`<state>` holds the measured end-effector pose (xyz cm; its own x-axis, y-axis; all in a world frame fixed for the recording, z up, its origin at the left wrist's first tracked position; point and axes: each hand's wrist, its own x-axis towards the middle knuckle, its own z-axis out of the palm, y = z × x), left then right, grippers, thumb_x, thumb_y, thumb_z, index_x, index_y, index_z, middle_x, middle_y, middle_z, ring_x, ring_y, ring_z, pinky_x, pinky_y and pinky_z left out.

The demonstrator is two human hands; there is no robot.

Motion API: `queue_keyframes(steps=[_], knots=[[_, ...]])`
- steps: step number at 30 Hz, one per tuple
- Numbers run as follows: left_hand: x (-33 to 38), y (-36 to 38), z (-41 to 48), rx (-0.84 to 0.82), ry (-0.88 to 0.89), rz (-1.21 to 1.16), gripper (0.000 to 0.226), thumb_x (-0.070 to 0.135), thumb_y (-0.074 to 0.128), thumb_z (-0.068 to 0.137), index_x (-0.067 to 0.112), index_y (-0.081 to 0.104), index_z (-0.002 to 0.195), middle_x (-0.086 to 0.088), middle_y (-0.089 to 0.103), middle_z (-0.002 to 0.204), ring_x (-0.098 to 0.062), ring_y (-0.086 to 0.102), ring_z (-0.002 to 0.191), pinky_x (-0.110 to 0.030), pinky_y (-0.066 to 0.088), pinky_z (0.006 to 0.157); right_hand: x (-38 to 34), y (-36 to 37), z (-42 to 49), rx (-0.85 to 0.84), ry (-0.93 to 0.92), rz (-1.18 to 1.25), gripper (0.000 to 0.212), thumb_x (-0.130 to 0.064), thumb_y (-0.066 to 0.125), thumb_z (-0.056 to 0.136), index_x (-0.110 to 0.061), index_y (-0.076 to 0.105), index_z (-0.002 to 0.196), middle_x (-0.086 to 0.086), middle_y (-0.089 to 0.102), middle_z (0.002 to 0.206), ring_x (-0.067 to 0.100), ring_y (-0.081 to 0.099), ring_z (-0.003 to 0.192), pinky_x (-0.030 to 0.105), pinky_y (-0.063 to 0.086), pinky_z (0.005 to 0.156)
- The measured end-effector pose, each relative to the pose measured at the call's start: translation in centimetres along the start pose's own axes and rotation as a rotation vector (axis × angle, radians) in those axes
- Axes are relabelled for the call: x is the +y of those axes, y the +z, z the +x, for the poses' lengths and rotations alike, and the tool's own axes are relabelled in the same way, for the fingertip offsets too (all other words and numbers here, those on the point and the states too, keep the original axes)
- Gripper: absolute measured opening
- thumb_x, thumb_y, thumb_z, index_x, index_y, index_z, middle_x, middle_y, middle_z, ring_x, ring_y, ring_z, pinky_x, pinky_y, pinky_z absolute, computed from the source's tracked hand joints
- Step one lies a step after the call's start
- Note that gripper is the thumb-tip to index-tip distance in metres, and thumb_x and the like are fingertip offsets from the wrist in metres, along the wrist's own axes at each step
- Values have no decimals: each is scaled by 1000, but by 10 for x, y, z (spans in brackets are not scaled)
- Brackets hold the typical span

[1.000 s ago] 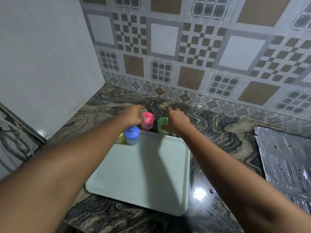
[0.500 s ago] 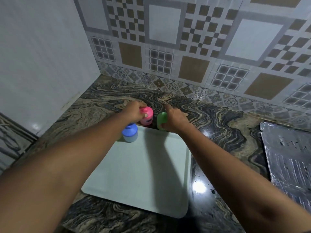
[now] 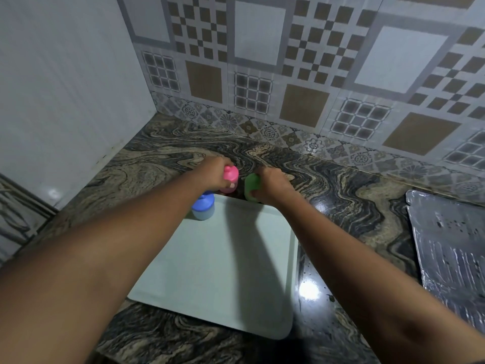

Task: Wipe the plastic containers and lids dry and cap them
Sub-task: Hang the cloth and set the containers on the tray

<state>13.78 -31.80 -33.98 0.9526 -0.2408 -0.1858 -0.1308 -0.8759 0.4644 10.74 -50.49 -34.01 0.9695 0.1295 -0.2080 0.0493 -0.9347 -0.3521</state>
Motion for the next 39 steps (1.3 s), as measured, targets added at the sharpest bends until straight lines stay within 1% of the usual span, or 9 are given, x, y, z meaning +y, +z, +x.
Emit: queue_keyframes(steps=[6, 13, 16, 21, 25, 28, 31, 34, 39], knots=[[2, 3, 1, 18, 12, 40, 60, 24, 82, 76, 10, 59, 130, -14, 64, 126, -33, 60, 113, -30, 43, 85, -1, 1, 1, 1, 9, -11, 53, -34, 78, 78, -7, 64, 121, 20, 70, 115, 37, 68, 106, 34, 54, 81], [1, 5, -3, 37, 56, 7, 47, 35, 81, 72, 12, 58, 107, -11, 65, 103, -30, 63, 93, -35, 51, 77, -2, 0, -2, 15, 15, -3, 53, -34, 77, 80, -8, 62, 124, 19, 69, 118, 36, 68, 107, 35, 54, 81], [8, -7, -7, 109, 96, -1, 52, 36, 82, 71, 14, 58, 112, -10, 64, 107, -30, 61, 95, -32, 44, 73, -4, -9, -9, 69, 0, 51, 55, -34, 78, 79, -7, 61, 124, 20, 68, 117, 37, 67, 109, 38, 55, 84], [31, -31, -26, 152, 155, 114, 54, 40, 80, 73, 18, 59, 118, -8, 68, 114, -31, 63, 103, -36, 50, 79, -6, -30, -31, 114, -23, 101, 62, -31, 81, 78, -6, 59, 130, 21, 66, 121, 38, 64, 114, 43, 57, 90], [39, -26, -51, 179, 181, 195, 48, 51, 72, 70, 29, 59, 110, -1, 70, 105, -28, 64, 98, -34, 48, 74, -5, -33, -51, 143, -53, 104, 59, -32, 82, 74, -8, 61, 124, 20, 69, 117, 39, 65, 110, 42, 56, 89], [36, -15, -66, 164, 187, 215, 57, 64, 56, 60, 31, 57, 107, 0, 67, 103, -30, 58, 107, -44, 50, 90, -3, -27, -63, 141, -54, 95, 58, -33, 82, 73, -8, 61, 122, 20, 70, 115, 39, 66, 108, 41, 56, 87], [35, 0, -76, 142, 107, 304, 54, 61, 64, 69, 31, 58, 114, 0, 65, 115, -28, 42, 129, -70, 16, 111, -1, -19, -73, 130, -57, 94, 64, -35, 83, 73, -7, 59, 126, 21, 70, 116, 38, 66, 111, 38, 55, 88], [38, 11, -87, 142, 73, 340, 53, 64, 63, 74, 33, 59, 117, 1, 66, 115, -27, 32, 142, -78, -16, 102, 0, -11, -81, 103, -43, 99, 69, -36, 85, 72, -5, 59, 128, 20, 69, 119, 37, 66, 113, 39, 56, 92], [33, 26, -93, 97, 56, 383, 53, 69, 55, 74, 36, 58, 116, 6, 68, 116, -28, 24, 149, -77, -32, 89, 0, 0, -87, 68, -12, 97, 70, -38, 85, 72, -8, 57, 128, 21, 65, 123, 36, 66, 114, 39, 55, 92]])
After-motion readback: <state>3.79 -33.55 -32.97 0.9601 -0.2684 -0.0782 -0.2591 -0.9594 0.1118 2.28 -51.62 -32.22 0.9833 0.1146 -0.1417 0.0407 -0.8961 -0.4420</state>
